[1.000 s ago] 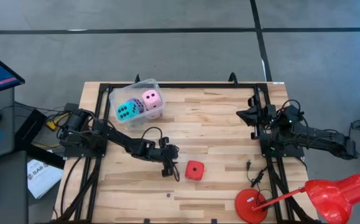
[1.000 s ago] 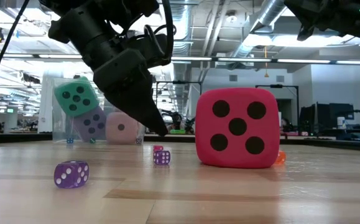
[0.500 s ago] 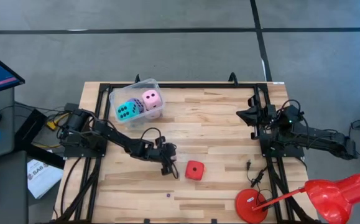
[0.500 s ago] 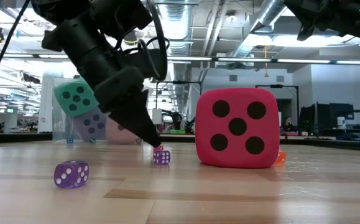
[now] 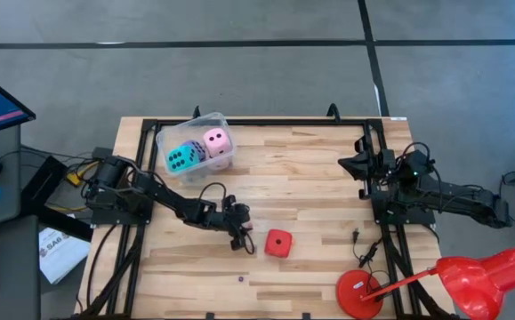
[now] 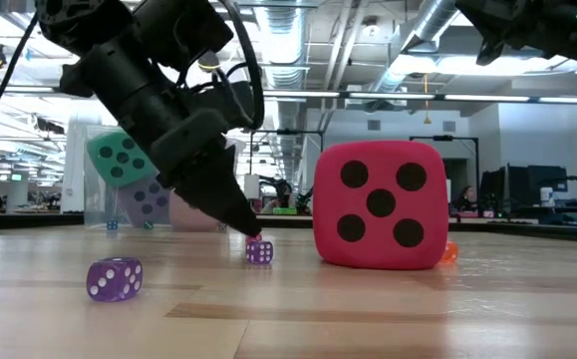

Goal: Pick & Place Dice
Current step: Put the small red dice into the transparent container

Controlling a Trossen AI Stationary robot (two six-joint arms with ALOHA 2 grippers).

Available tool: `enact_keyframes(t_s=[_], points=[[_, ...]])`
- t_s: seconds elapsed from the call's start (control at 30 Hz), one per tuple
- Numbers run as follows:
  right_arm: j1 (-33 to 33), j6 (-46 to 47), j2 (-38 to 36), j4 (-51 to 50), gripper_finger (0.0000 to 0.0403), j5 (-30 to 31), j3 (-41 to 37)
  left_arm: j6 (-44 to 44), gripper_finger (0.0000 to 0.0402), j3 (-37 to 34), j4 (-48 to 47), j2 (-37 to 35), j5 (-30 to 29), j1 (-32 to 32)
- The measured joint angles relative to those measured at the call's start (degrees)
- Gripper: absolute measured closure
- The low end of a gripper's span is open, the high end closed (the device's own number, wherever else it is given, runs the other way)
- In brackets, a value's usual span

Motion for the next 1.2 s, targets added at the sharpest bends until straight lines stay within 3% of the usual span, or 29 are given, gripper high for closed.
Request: enact_keyframes(t_s=[0.4, 0.63, 1.2], points=[[0.01, -0.02, -0.01, 0.04, 0.0403, 0.0, 0.0, 0.11, 0.0204, 0.2, 3.5, 4.03, -0.03, 0.62], [-0.01, -0.02, 0.01, 0.02, 0.0403, 0.0, 0.0, 0.09, 0.0215, 0.15, 1.92, 2.64, 0.9, 0.72], [0.0, 0.0, -0.01, 0.02, 0.0403, 0.0, 0.0, 0.04, 0.0297, 0.11, 1.51, 2.61, 1.58, 0.81]])
